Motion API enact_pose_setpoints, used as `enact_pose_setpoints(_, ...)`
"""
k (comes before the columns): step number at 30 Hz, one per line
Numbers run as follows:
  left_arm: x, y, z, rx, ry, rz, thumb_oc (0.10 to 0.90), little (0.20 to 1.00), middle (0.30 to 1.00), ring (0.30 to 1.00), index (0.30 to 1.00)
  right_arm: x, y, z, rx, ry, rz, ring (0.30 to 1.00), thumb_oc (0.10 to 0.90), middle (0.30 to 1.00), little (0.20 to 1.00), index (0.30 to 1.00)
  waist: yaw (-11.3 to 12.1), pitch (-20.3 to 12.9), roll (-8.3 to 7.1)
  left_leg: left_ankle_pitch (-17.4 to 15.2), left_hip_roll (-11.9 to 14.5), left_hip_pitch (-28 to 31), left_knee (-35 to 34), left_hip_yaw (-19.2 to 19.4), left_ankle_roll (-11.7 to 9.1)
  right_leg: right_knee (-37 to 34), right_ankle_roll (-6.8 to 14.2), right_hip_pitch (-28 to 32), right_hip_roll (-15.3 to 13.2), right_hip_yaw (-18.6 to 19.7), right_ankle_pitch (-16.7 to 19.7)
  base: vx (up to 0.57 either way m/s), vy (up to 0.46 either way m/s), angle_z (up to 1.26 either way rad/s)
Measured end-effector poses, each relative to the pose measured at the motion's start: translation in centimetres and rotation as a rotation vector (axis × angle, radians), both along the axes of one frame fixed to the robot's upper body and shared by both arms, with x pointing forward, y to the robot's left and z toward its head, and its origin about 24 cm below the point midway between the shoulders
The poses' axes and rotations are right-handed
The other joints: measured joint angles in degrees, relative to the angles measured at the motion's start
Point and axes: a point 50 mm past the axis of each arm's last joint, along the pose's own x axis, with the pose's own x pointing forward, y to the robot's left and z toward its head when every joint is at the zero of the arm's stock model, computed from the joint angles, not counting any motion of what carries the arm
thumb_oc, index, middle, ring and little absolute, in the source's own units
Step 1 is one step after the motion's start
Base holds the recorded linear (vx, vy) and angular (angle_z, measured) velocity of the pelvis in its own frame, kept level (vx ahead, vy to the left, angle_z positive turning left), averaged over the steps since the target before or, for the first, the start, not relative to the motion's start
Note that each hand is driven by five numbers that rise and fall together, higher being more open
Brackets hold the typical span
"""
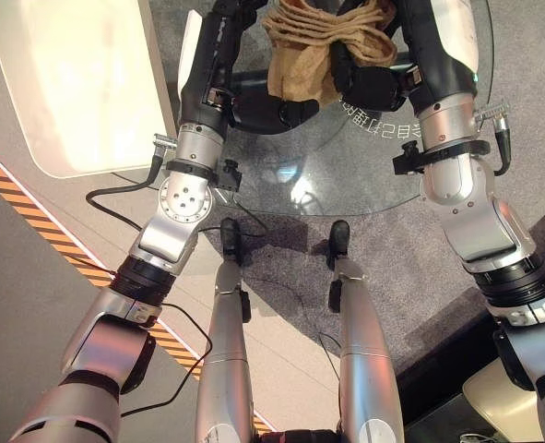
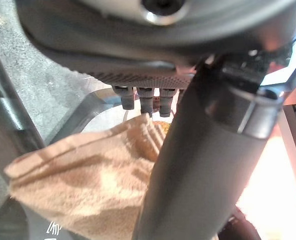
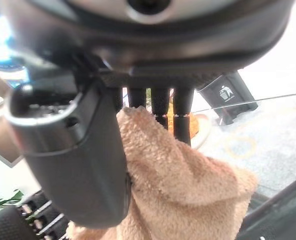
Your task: Wipe the table with a cloth and put it in the basket.
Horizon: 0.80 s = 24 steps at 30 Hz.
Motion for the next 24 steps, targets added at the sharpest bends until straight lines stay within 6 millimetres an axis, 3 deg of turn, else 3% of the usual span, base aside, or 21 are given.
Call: enact_pose_setpoints(24, 1.4, 0.3, -0.5, 0.014, 0.074, 0.04, 0.8, 0.9, 0.9, 0.9, 0.9, -0.1, 0.7, 0.8, 0.016, 0.008, 0.054, 0.3, 0.1, 0.3, 0.2, 0.3, -0.16, 0.02, -0.61, 0.0, 0.09, 0.97, -0.08, 0.01, 0.01, -0.32, 0.01, 1.07, 0.08, 0.01, 0.15, 0.0, 0.0, 0.0)
